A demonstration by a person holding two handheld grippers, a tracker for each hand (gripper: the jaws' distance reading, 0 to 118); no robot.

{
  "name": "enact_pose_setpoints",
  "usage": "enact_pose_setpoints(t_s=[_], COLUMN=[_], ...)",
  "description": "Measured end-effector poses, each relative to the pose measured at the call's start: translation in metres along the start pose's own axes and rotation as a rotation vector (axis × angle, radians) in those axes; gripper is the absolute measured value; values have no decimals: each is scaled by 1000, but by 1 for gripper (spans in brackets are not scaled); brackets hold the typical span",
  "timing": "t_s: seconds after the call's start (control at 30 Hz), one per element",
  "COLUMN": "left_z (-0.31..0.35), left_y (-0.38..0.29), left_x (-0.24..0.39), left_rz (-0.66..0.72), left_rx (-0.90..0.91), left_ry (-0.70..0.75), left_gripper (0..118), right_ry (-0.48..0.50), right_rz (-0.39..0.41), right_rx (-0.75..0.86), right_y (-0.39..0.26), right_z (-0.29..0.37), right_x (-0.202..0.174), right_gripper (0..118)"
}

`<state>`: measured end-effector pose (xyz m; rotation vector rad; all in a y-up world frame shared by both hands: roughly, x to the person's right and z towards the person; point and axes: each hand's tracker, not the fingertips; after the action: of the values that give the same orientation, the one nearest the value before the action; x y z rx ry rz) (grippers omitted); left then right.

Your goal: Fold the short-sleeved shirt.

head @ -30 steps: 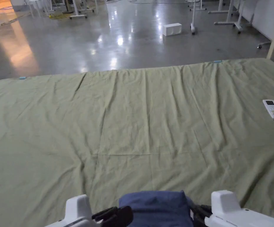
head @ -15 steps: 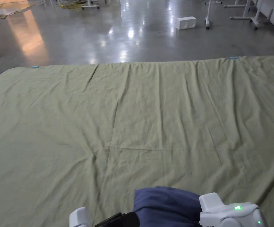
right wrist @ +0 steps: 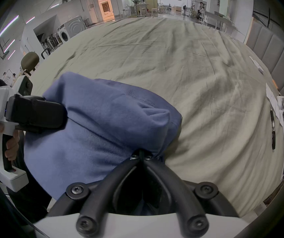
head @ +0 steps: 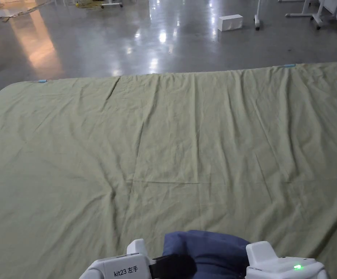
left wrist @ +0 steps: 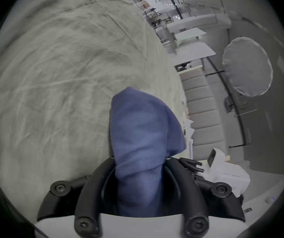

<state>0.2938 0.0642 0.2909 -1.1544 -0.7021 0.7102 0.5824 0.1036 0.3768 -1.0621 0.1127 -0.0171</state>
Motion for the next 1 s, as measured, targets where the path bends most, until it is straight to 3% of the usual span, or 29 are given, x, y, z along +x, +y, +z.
enact_pose_setpoints(t_s=[0.1, 0.17, 0.23, 0.3, 0.4, 0.53, 0.67, 0.8, 0.83, 0.87, 0.9, 1.0], left_z=[7, 12, 30, 66, 158, 272, 325, 349, 342, 338, 331, 319], left_y=[2, 4, 10, 21, 44, 89, 137, 169, 173, 178, 184, 197], left_x=[5, 10, 13, 16, 16, -40, -98, -147, -150, -158, -163, -175], left_rz=[3, -25, 11, 14, -177, -68, -62, 87, 56, 68, 81, 77], left_rx=[1, 1, 13, 8, 73, 219, 217, 310, 286, 282, 266, 248], left_ry=[-15, -4, -53, -87, 25, 193, 500, 521, 507, 527, 554, 798], left_gripper=[31, 31, 30, 30, 30, 30, 30, 31, 31, 33, 43, 89], right_ry=[-17, -57, -39, 71, 110, 138, 140, 169, 172, 169, 170, 193], right_rz=[0, 53, -9, -95, -156, -199, -160, -173, -176, -185, -203, -242], right_rx=[46, 120, 220, 304, 319, 263, 255, 210, 205, 198, 184, 174], right_y=[-8, -19, -33, -48, -69, -85, -93, -92, -91, -89, -87, -85], right_z=[6, 19, 38, 59, 82, 85, 92, 87, 85, 83, 81, 80], right_x=[-5, -14, -18, -18, -22, -33, -52, -62, -64, -66, -65, -61], right_gripper=[0, 0, 0, 0, 0, 0, 0, 0, 0, 0, 0, 0])
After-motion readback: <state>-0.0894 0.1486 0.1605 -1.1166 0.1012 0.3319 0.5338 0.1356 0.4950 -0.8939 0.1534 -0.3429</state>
